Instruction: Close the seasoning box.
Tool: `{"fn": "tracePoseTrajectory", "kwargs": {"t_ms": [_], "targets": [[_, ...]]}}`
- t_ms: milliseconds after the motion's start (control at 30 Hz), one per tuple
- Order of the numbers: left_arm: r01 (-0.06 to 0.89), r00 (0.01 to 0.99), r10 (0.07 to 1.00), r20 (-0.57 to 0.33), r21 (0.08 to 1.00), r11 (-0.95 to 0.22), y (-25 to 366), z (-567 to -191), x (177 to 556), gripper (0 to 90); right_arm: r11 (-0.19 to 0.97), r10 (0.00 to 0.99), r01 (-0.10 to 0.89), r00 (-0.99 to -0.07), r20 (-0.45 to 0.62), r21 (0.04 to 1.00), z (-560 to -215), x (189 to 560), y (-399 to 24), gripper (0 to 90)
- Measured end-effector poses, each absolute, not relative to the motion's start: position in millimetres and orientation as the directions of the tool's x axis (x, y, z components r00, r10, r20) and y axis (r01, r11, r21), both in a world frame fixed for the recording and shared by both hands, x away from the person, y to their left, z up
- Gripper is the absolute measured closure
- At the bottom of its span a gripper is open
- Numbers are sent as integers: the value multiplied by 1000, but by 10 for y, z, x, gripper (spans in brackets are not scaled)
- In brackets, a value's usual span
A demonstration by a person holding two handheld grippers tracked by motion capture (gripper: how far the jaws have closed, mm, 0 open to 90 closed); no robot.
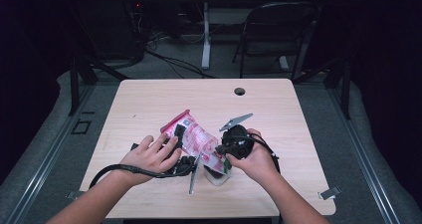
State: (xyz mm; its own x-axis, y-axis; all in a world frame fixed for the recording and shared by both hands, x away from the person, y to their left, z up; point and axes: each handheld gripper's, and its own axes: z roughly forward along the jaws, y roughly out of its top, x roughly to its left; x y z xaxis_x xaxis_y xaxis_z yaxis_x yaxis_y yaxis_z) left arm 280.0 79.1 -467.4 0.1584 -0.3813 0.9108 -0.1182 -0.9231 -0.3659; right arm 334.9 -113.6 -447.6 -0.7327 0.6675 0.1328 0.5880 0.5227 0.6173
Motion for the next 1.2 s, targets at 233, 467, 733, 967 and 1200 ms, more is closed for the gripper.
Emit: {"fn": "tracePoseTrajectory", "kwargs": {"t_ms": [233, 467, 733, 967, 1200], "targets": [[-118, 153, -384, 911, -368, -922, 788, -4670, 2796, 747, 521, 667, 586, -733, 134, 620, -4479, 3351, -1139, 900], [-121, 152, -381, 912, -365, -923, 789, -4672, 2793, 750, 523, 666, 587, -734, 134, 617, -4480, 3347, -1134, 900], [-124, 150, -381, 912, -365, -923, 787, -4670, 2785, 755, 523, 662, 584, -737, 135, 621, -4494, 3344, -1129, 900], [-122, 166, -381, 910, -365, -923, 783, -4670, 2784, 760, 516, 667, 590, -732, 142, 621, -4498, 3340, -1126, 900], [-123, 160, -383, 910, -366, -922, 786, -4671, 2782, 763, 526, 664, 588, -735, 136, 614, -4494, 3343, -1127, 900]]}}
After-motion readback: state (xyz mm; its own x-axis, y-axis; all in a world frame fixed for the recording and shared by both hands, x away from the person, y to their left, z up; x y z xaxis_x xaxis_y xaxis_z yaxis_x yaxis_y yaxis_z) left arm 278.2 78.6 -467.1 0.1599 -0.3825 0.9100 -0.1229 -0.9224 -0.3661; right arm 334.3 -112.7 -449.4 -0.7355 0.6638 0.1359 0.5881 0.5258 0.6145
